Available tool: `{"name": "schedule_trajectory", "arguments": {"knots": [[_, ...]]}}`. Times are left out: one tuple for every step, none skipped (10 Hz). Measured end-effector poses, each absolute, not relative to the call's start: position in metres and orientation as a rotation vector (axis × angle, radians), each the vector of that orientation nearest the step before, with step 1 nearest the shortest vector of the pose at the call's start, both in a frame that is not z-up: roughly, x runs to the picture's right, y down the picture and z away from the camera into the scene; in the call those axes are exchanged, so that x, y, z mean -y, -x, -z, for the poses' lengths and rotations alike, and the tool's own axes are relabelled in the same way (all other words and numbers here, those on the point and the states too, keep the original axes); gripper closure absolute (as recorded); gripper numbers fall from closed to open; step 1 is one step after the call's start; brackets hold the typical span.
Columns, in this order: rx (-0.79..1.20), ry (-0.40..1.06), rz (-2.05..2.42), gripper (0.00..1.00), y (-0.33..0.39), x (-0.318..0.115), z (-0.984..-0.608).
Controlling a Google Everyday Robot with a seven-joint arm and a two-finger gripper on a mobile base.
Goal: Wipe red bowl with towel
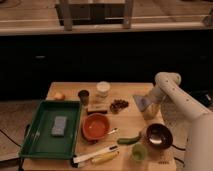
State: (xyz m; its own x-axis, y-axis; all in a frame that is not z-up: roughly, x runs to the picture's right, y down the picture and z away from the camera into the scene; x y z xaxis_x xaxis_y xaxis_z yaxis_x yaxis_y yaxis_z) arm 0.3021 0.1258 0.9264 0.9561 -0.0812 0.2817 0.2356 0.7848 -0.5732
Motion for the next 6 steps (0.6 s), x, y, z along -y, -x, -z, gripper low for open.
{"name": "schedule_trajectory", "arguments": {"knots": [[0.249,0.649,0.172,0.2,-0.3019,-0.1261,-0.9264],[0.25,0.65,0.172,0.2,-0.3017,-0.1262,-0.9262],[0.251,0.65,0.172,0.2,-0.3015,-0.1264,-0.9261],[0.252,0.651,0.171,0.2,-0.3013,-0.1264,-0.9259],[0.252,0.653,0.17,0.2,-0.3012,-0.1272,-0.9262],[0.253,0.653,0.169,0.2,-0.301,-0.1271,-0.9259]]}}
